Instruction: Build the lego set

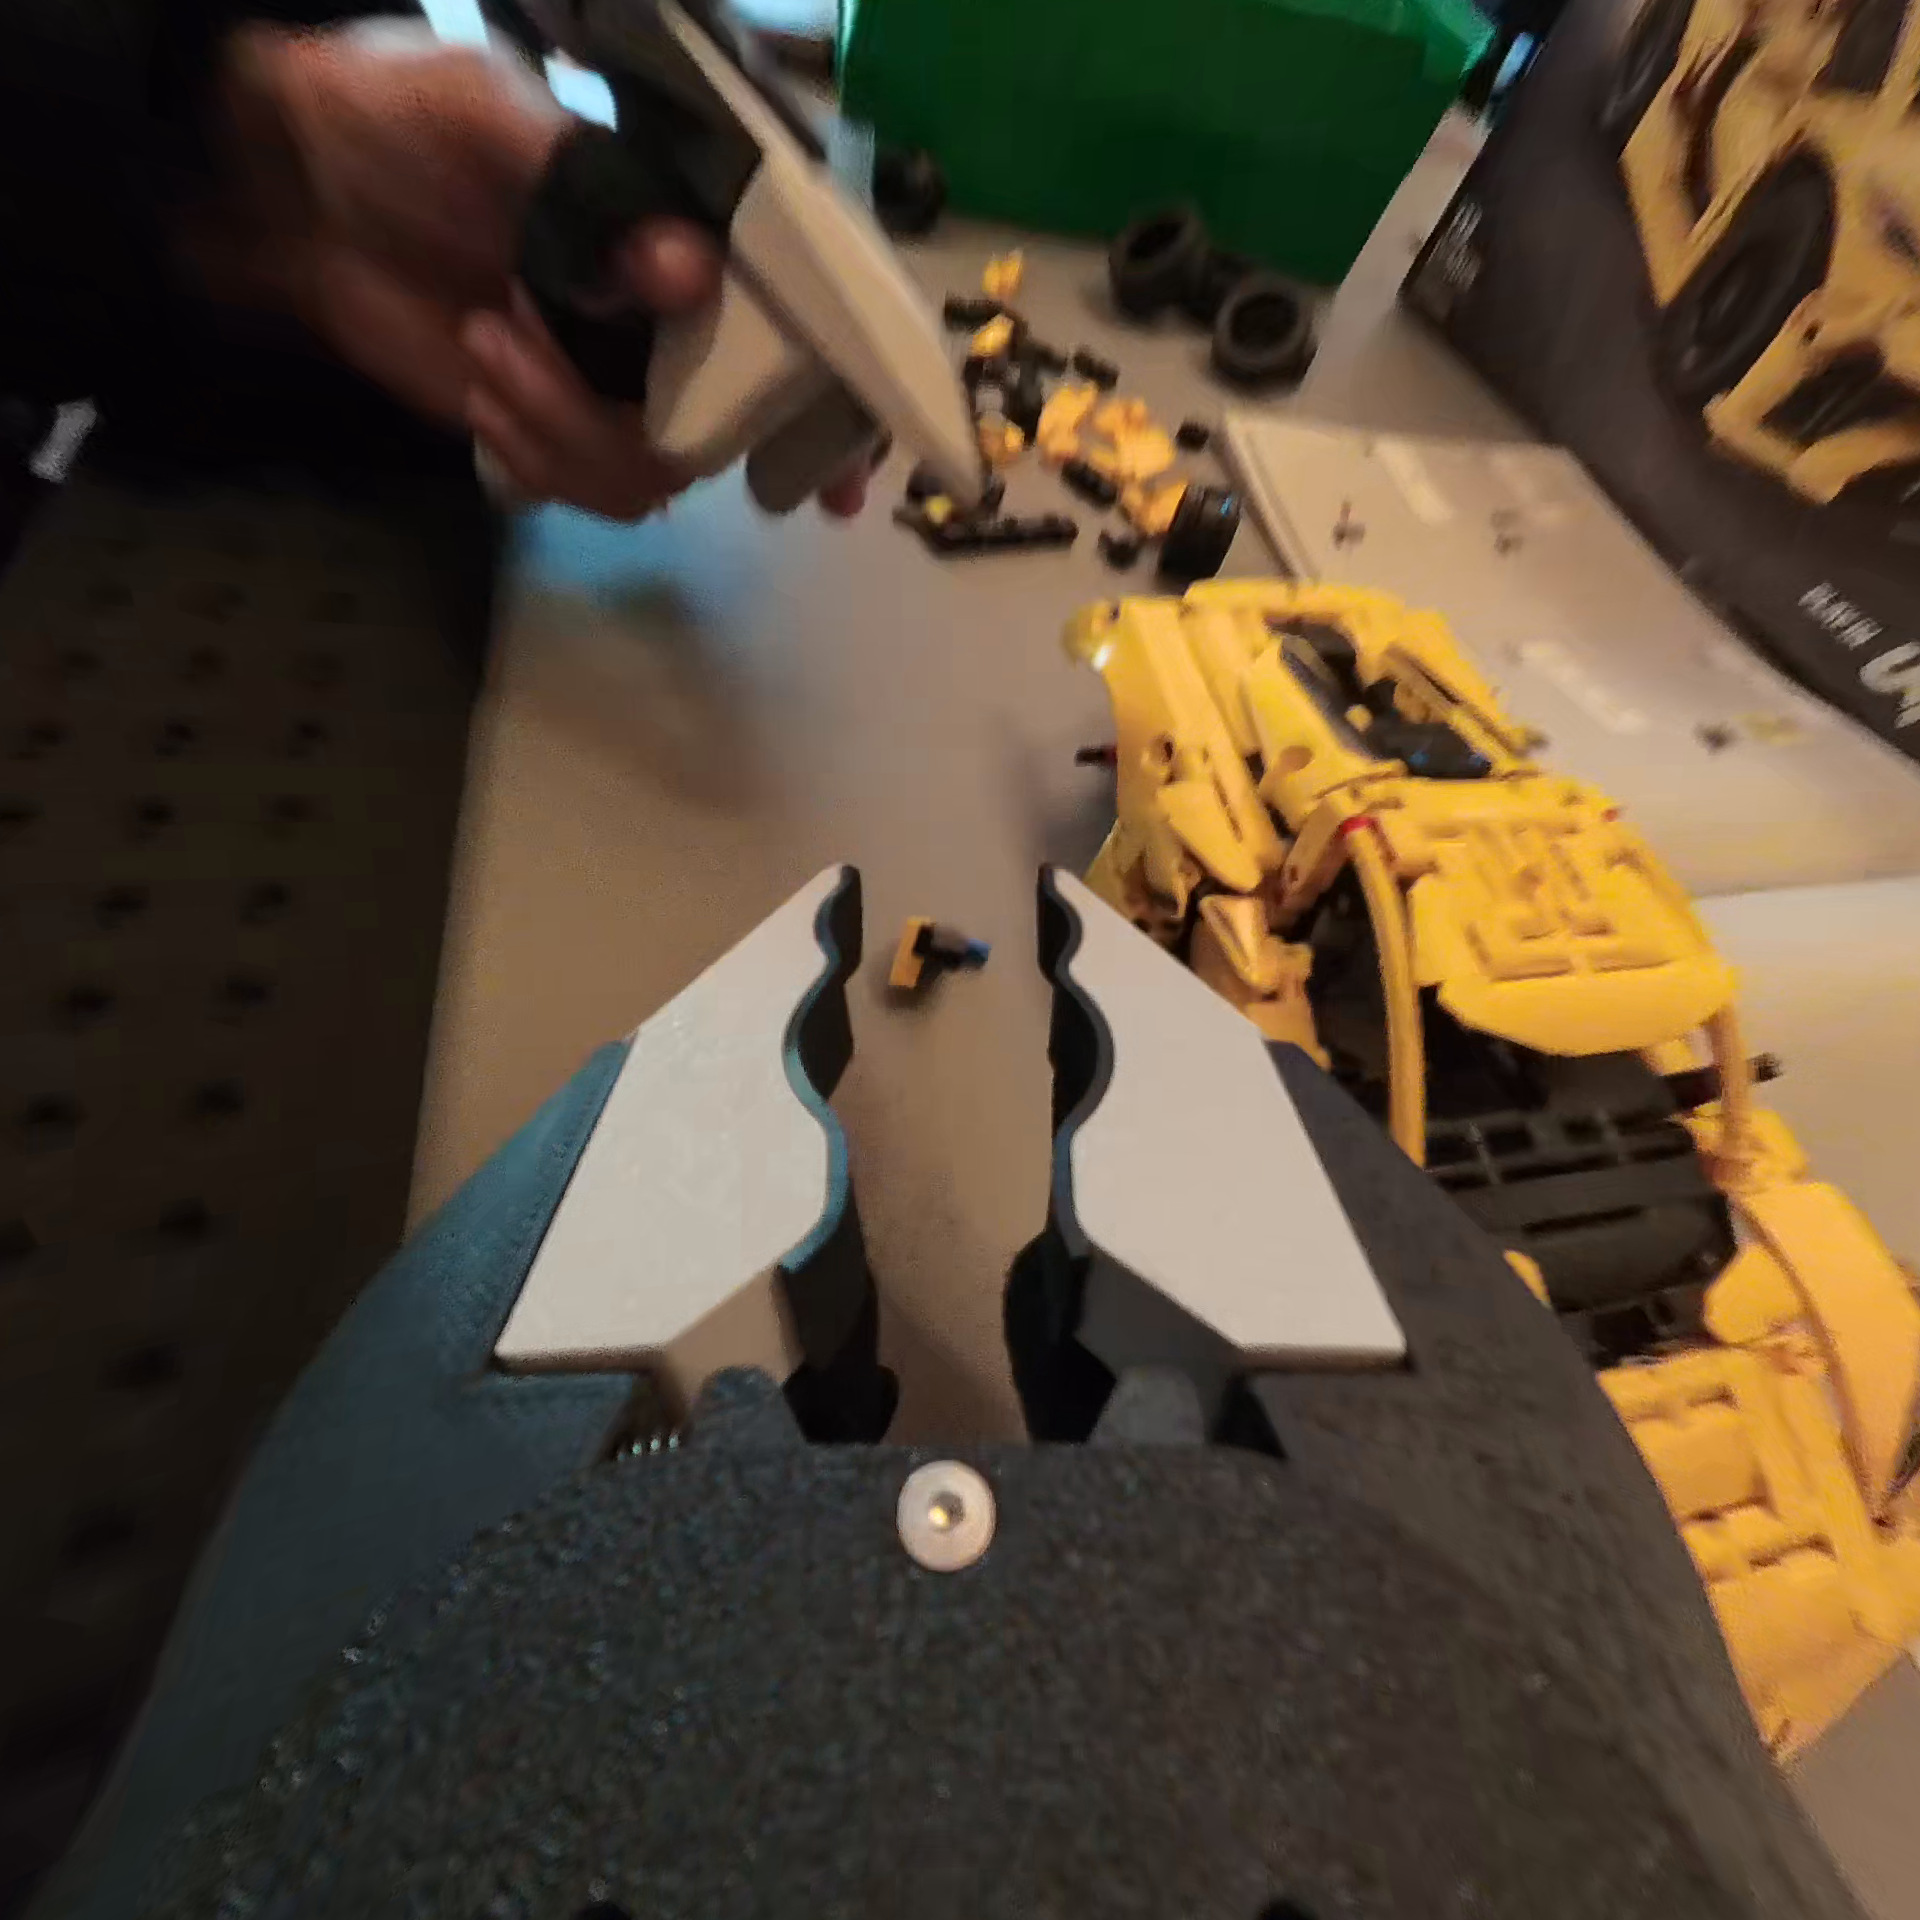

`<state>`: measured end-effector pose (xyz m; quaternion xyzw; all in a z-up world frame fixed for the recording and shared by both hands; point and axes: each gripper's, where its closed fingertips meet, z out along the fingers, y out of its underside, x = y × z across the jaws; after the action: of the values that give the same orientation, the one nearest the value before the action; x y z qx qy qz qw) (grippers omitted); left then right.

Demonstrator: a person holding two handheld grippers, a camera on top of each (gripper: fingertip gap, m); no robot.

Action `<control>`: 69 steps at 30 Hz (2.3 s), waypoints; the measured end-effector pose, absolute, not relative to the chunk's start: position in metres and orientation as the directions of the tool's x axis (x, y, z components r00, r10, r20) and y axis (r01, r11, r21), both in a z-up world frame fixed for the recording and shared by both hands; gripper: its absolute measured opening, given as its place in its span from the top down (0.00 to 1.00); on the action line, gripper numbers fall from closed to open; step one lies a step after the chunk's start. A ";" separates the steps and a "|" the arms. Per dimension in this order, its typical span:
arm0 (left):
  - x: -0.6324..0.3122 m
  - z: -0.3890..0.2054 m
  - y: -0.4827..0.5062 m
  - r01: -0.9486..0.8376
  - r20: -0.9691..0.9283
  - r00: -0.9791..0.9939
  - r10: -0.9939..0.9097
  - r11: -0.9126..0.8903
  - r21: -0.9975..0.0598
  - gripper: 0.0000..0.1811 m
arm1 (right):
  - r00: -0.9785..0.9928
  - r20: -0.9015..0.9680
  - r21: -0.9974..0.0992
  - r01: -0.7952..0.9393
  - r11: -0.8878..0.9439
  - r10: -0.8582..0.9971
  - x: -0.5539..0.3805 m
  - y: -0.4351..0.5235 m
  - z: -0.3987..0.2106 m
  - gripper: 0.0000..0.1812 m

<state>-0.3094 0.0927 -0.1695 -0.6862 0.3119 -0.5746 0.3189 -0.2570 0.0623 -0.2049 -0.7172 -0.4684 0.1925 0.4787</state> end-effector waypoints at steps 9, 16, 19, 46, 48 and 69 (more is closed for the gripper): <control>-0.310 -0.182 0.100 -0.132 0.405 0.266 -0.875 -0.449 -0.884 1.00 | 0.518 0.100 -0.760 0.591 -0.271 0.849 -0.254 0.066 -0.246 0.83; -0.309 -0.183 0.098 -0.138 0.401 0.259 -0.879 -0.444 -0.885 1.00 | 0.631 0.084 -0.745 0.553 -0.372 0.771 -0.266 0.072 -0.246 0.82; -0.308 -0.185 0.097 -0.145 0.403 0.257 -0.878 -0.448 -0.882 1.00 | 0.666 0.077 -0.748 0.531 -0.399 0.742 -0.265 0.073 -0.245 0.83; -0.299 -0.181 0.076 -0.160 0.435 0.138 -0.890 -0.454 -0.877 0.94 | 0.449 0.579 -0.757 0.606 0.244 0.681 -0.286 0.066 -0.173 0.93; -0.297 -0.176 0.070 -0.148 0.431 0.104 -0.896 -0.443 -0.884 0.91 | 0.428 0.612 -0.725 0.640 0.255 0.665 -0.284 0.068 -0.179 0.93; -0.302 -0.187 0.089 -0.184 0.314 0.253 -0.915 -0.364 -0.913 0.91 | 0.508 -0.018 -0.795 0.516 -0.321 0.861 -0.262 0.056 -0.237 0.84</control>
<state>-0.3019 0.0893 -0.1872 -0.6851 0.4010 -0.4611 0.3966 -0.2620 0.0565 -0.2365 -0.7804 -0.4410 0.2267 0.3810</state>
